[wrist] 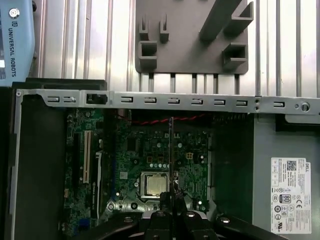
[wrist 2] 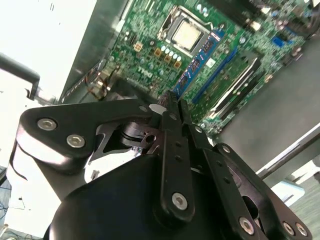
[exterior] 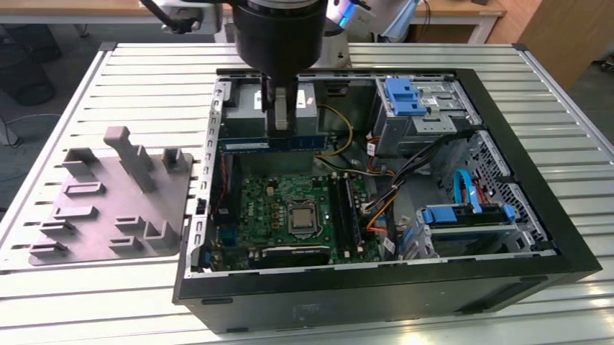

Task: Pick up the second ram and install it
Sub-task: 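Pick up the second ram and move it above second insertion slot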

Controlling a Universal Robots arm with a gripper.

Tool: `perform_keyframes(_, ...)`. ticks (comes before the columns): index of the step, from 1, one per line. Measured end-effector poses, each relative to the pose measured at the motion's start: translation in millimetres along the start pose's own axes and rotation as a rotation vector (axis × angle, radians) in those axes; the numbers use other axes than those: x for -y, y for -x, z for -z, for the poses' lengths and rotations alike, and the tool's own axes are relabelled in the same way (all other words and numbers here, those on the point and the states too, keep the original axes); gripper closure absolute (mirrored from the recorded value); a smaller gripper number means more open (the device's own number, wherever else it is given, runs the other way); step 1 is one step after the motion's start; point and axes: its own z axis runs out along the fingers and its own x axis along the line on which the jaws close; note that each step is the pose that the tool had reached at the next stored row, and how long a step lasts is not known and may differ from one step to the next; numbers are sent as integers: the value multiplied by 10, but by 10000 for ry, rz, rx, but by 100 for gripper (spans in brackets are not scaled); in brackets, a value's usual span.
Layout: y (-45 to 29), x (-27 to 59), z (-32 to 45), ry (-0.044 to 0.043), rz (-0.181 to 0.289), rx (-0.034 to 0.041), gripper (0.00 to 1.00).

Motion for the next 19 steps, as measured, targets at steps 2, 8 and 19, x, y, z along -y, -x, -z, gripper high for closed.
perform_keyframes(2, 0, 74, 0, 6, 0, 1, 86)
perform_keyframes(8, -4, 241, -71, 15, -7, 1, 86)
perform_keyframes(19, -14, 449, -260, 14, -17, 2, 86)
